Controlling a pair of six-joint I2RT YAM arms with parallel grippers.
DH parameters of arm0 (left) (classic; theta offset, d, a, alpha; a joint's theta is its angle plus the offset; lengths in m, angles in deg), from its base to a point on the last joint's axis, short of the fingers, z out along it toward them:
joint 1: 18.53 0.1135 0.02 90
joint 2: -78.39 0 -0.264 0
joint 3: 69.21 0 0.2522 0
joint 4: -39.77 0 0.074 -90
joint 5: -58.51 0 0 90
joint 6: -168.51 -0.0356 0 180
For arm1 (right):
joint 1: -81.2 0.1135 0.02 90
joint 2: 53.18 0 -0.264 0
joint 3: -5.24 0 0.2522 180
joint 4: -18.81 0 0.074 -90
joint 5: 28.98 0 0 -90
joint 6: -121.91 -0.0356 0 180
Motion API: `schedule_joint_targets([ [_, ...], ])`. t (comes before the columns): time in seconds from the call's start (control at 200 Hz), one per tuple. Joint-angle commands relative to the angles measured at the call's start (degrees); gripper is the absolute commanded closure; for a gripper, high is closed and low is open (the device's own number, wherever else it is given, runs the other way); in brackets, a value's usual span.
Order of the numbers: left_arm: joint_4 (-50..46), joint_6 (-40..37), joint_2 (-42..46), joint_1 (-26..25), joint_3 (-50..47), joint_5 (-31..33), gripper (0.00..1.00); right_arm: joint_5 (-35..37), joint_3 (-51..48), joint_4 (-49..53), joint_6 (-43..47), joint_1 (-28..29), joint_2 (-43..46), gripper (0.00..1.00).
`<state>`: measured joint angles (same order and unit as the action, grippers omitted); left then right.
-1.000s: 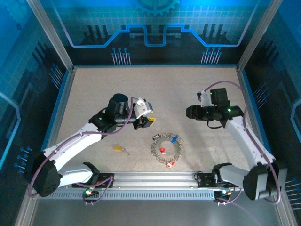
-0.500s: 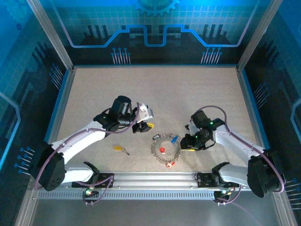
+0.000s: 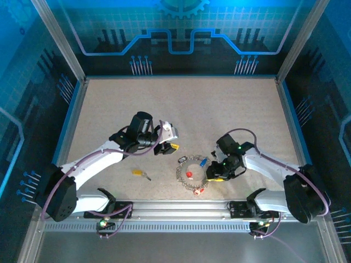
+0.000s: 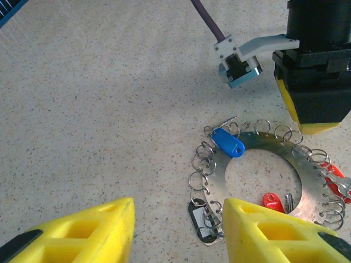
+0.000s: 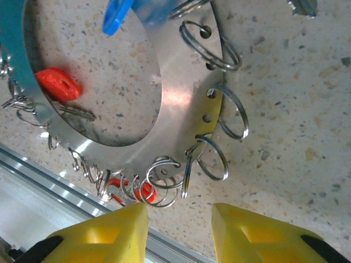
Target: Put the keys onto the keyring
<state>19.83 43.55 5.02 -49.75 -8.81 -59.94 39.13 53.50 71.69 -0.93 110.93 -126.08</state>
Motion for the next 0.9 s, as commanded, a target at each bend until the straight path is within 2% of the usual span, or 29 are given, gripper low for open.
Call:
schedule_joint_targets([
  [0.0,0.06,-2.31,2.02,0.43,-0.76,-0.17,0.53,-1.40,1.09,-2.12,-1.07,1.41,-1.83,0.66],
  [0.1,0.60,-2.97,3.48,0.42,-1.63,0.76,0.53,-1.28,1.42,-2.44,-0.82,2.03,-3.09,0.75],
  [0.4,1.35,-3.41,5.41,0.37,-3.16,1.72,0.52,0.76,1.96,-2.85,-0.14,3.01,-5.33,0.73],
  [0.79,2.12,-3.81,5.91,0.37,-4.06,1.10,0.52,5.71,4.31,-0.40,4.48,4.94,-3.38,0.95],
  [0.895,2.23,-2.11,5.69,0.40,-3.26,-0.96,0.52,8.87,6.23,0.93,7.55,5.40,-3.15,0.96],
])
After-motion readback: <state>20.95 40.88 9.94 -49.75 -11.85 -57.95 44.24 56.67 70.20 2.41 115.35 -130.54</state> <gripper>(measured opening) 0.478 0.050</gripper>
